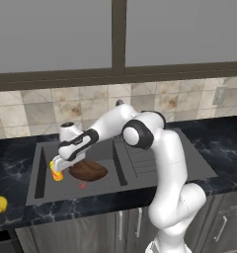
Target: Remove the lemon and bell pepper from the sink. Then move the bowl and cup from the counter to the sink for washing.
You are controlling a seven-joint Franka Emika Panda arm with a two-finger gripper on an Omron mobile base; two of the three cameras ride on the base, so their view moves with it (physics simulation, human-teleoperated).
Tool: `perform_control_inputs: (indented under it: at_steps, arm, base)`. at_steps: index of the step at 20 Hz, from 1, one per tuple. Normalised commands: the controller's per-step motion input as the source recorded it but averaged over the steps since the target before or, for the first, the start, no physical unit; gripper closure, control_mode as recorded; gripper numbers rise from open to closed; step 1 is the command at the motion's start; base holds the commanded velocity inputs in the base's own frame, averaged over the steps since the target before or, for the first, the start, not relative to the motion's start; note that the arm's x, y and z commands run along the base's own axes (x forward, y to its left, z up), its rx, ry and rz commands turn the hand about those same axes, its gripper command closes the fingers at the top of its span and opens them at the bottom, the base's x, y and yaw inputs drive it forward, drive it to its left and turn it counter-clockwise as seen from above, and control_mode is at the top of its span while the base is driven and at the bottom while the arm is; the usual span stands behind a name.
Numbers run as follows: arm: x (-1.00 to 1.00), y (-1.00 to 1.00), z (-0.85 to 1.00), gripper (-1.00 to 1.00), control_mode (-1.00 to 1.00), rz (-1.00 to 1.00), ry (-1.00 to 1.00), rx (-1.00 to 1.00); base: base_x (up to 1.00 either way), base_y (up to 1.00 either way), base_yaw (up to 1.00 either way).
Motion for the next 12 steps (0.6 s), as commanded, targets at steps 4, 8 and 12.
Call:
perform_control_inputs:
  at_steps: [4,8,12]
  arm:
    - [-0.03,-0.16,-0.12,1.0,-1.0,-0.08,-0.03,-0.11]
    - [0.0,-0.15,-0.15,1.0,-1.0,-0.12,0.0,-0.13]
    - [0.0,-0.12,-0.17,1.0,-1.0,-0.16,0.0,-0.09]
  base:
    - [0.0,0.0,0.0]
    - [0.0,0.0,0.0]
    - [0.0,0.0,0.0]
